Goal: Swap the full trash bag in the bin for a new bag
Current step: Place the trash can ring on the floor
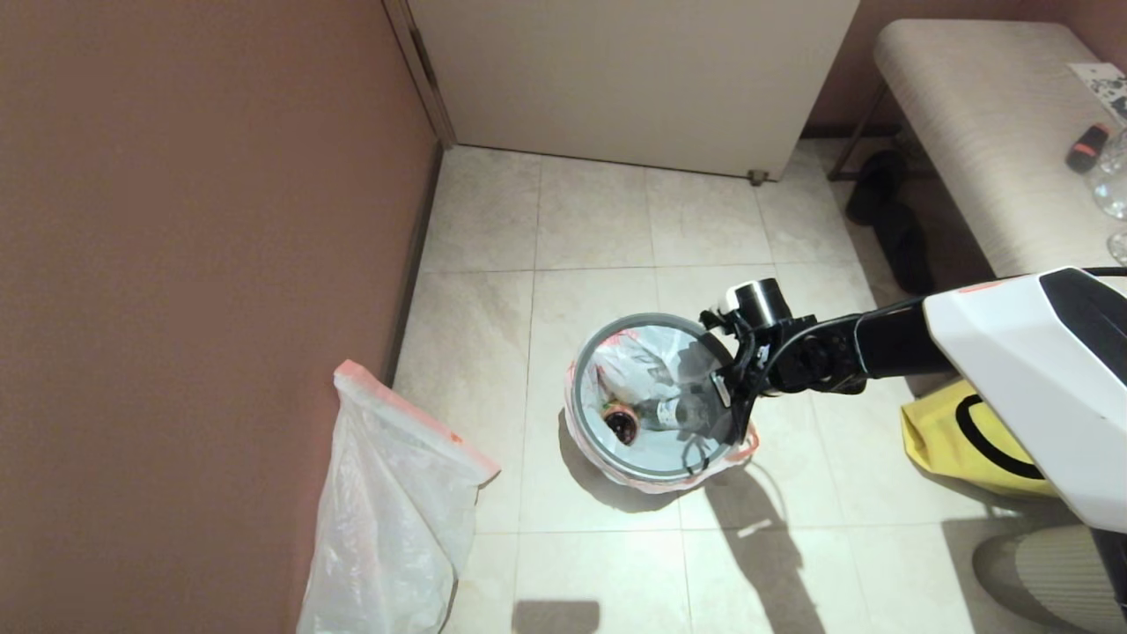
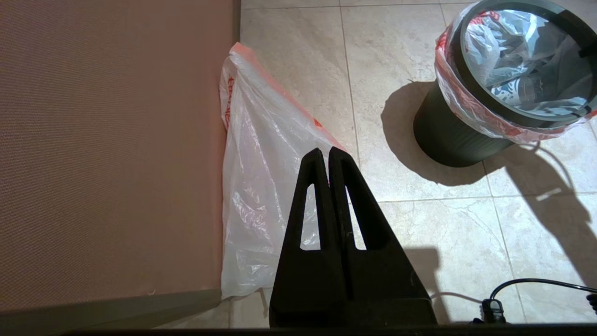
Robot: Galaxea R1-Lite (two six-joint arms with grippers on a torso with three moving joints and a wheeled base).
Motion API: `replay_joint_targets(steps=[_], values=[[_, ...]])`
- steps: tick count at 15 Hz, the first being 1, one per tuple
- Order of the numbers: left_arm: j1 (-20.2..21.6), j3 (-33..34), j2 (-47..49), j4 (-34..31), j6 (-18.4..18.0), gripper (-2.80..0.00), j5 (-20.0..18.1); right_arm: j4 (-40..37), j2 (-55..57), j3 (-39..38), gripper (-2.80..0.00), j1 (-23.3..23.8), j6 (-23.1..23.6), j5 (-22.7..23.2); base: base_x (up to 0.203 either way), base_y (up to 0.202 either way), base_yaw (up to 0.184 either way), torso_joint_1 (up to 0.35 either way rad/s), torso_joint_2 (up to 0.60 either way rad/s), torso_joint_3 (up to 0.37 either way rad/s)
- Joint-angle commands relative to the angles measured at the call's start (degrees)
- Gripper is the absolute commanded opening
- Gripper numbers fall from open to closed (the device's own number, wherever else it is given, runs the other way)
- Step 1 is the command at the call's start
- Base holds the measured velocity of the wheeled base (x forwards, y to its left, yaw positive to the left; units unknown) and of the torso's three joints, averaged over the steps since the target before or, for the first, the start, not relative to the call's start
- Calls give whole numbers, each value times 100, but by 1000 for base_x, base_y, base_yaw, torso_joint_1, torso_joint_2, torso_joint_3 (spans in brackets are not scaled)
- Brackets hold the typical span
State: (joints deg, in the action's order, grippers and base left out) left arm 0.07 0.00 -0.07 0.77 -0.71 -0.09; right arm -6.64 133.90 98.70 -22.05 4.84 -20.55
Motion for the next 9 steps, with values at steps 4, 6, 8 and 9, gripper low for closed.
replay_joint_targets(steps=[4, 6, 8, 9], values=[[1, 0, 7, 4, 0, -280, 0, -47, -25, -61, -280, 16, -22, -10, 0, 0, 0, 0, 0, 0], [1, 0, 7, 2, 0, -280, 0, -30, -4, -61, -280, 8, -36, -10, 0, 0, 0, 0, 0, 0], [1, 0, 7, 2, 0, -280, 0, -42, -69, -61, -280, -1, -38, -10, 0, 0, 0, 0, 0, 0], [1, 0, 7, 2, 0, -280, 0, -52, -128, -66, -280, -7, -44, -10, 0, 0, 0, 0, 0, 0]])
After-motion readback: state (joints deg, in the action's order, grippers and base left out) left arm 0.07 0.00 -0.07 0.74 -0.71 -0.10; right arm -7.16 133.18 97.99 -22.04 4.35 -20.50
